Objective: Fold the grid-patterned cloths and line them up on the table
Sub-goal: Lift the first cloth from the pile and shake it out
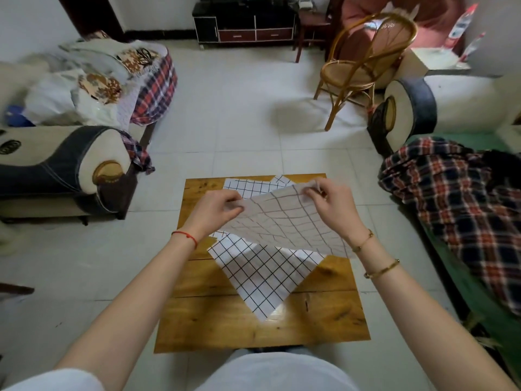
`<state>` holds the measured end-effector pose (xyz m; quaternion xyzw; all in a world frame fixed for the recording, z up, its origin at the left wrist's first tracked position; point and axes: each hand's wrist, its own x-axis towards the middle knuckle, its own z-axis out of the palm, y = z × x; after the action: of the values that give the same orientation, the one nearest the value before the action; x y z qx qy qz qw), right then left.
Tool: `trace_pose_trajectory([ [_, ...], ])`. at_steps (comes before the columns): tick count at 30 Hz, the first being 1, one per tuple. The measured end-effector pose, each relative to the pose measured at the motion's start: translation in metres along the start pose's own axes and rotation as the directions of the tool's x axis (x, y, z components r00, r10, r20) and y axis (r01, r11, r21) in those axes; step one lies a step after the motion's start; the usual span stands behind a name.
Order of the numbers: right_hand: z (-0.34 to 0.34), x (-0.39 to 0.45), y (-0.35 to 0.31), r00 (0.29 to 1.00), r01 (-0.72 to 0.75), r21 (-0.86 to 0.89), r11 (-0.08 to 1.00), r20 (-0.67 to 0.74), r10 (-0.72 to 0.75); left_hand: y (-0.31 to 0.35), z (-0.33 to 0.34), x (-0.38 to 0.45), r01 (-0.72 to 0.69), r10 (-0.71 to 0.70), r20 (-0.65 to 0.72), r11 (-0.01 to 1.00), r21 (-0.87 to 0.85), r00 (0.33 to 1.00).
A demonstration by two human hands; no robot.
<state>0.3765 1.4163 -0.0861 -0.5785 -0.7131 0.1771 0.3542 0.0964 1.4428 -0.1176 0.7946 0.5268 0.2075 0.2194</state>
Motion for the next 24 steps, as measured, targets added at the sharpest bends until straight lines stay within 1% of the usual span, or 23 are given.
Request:
trace_pose_trajectory([
  [3, -0.016, 0.005, -0.004, 0.999, -0.018, 0.022, 1.0, -0.027, 0.019, -0.004, -0.011, -0.009, 0.041, -0.04, -0.032, 0.999, 0.029, 0.999],
  [7, -0.032, 0.007, -0.004, 0.996, -0.052, 0.035, 0.998, -0.065, 0.054, -0.002, -0.026, -0.018, 0.048, -0.044, -0.086, 0.998, 0.044, 0.995],
  [13, -0.051, 0.007, 0.007, 0.975, -0.158, -0.001, 0.987, -0.158, 0.156, 0.0, -0.056, -0.028, 0.062, -0.049, -0.142, 0.994, 0.085, 0.989],
  [17, -0.064, 0.002, 0.008, 0.978, -0.126, -0.098, 0.987, -0.182, 0.107, 0.006, -0.073, -0.03, 0.033, -0.019, -0.19, 0.997, 0.071, 0.982],
  [20, -0.072, -0.001, 0.006, 0.985, -0.087, -0.187, 0.978, -0.165, 0.056, 0.01, -0.082, -0.031, 0.004, 0.014, -0.219, 0.996, 0.085, 0.976],
  [24, -0.078, -0.007, 0.004, 0.989, -0.068, -0.231, 0.971, -0.146, 0.034, 0.019, -0.09, -0.035, -0.051, 0.064, -0.273, 0.997, 0.054, 0.96],
])
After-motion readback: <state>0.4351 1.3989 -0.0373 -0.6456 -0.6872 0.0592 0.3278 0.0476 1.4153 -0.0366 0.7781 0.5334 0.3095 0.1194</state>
